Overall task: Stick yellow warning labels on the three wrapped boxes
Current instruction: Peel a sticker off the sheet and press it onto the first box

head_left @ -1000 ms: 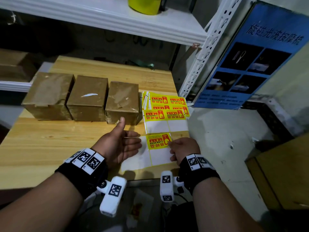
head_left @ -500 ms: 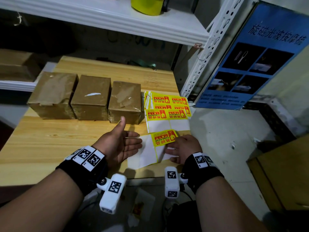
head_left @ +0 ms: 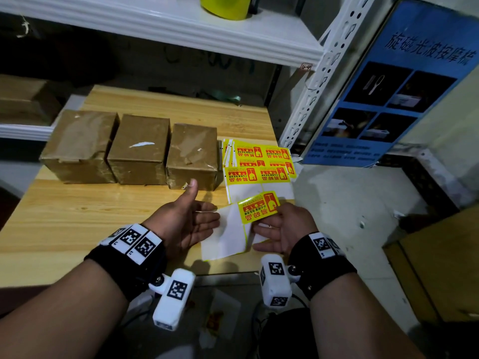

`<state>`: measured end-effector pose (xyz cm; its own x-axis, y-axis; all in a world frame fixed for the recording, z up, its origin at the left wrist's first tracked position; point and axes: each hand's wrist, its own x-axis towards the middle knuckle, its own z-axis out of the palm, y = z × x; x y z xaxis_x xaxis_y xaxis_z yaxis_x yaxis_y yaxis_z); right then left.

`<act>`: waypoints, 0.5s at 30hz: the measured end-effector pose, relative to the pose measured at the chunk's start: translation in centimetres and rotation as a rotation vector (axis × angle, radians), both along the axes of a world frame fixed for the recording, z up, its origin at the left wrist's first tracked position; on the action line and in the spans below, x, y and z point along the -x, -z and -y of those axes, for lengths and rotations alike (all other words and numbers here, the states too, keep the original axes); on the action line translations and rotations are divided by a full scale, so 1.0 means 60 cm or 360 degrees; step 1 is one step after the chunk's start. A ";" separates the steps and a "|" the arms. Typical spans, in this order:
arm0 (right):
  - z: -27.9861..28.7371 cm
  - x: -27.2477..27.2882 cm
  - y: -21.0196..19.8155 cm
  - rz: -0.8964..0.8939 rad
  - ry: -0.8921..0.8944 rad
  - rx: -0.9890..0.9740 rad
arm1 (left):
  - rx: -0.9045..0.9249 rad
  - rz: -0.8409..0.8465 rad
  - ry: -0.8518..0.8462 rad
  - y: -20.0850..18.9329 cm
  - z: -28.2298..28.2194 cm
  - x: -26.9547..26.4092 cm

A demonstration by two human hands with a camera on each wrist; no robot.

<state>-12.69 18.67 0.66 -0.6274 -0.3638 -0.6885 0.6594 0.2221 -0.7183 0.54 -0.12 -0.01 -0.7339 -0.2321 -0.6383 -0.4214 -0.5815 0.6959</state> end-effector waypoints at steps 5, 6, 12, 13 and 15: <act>-0.005 0.004 0.003 0.0140 0.0013 0.0132 | -0.0032 0.0015 0.0070 -0.001 -0.001 0.000; -0.008 0.007 0.001 0.0196 -0.0010 0.0191 | -0.0044 0.0020 0.0083 -0.003 0.000 0.000; -0.031 0.031 -0.004 0.0517 -0.0130 0.0530 | -0.0098 0.0028 0.0147 -0.011 0.003 -0.003; -0.031 0.030 -0.003 0.0514 -0.0113 0.0515 | -0.0094 0.0025 0.0142 -0.012 0.004 -0.003; -0.024 0.023 -0.003 0.0368 0.0004 0.0416 | -0.0068 0.0022 0.0132 -0.013 0.005 -0.003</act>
